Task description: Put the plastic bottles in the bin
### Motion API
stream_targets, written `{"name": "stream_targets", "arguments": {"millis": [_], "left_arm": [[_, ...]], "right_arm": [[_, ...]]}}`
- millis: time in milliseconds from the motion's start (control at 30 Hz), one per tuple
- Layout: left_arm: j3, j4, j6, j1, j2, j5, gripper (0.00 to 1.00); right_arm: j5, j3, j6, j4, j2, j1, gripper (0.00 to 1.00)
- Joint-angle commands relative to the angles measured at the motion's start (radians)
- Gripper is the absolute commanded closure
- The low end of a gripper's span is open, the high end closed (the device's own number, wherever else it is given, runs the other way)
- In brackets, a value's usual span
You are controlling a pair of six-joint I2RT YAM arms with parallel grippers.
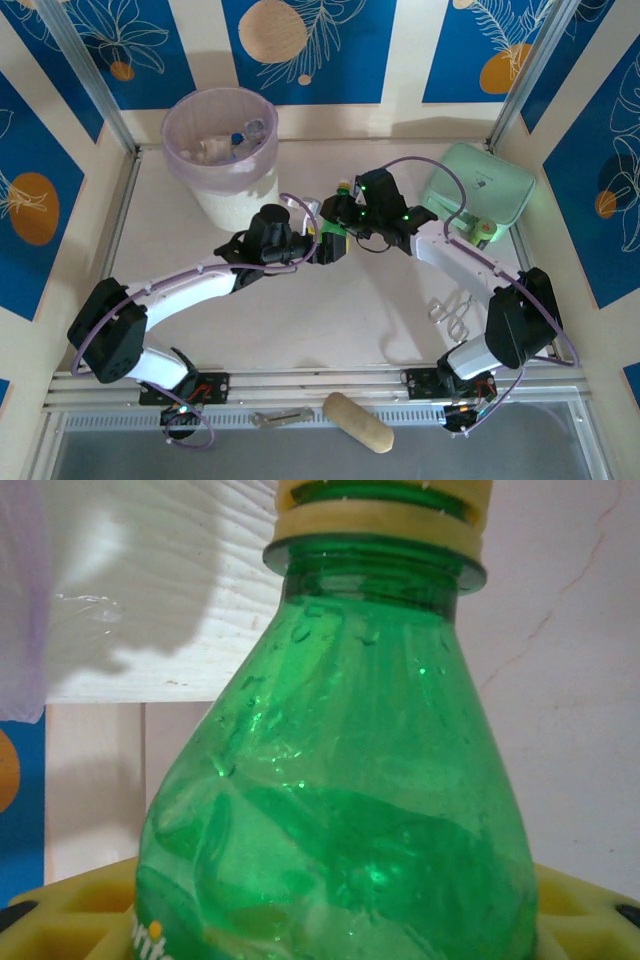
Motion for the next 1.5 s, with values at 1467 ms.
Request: {"name": "stream_targets", "arguments": {"millis": [1467], "left_arm": [[0.1, -0.197, 0.183, 0.085, -0.133, -0.178, 0.44]], "right_arm": [[-0.124, -0.253, 0.137, 0.134, -0.301, -0.229, 0.24]]}}
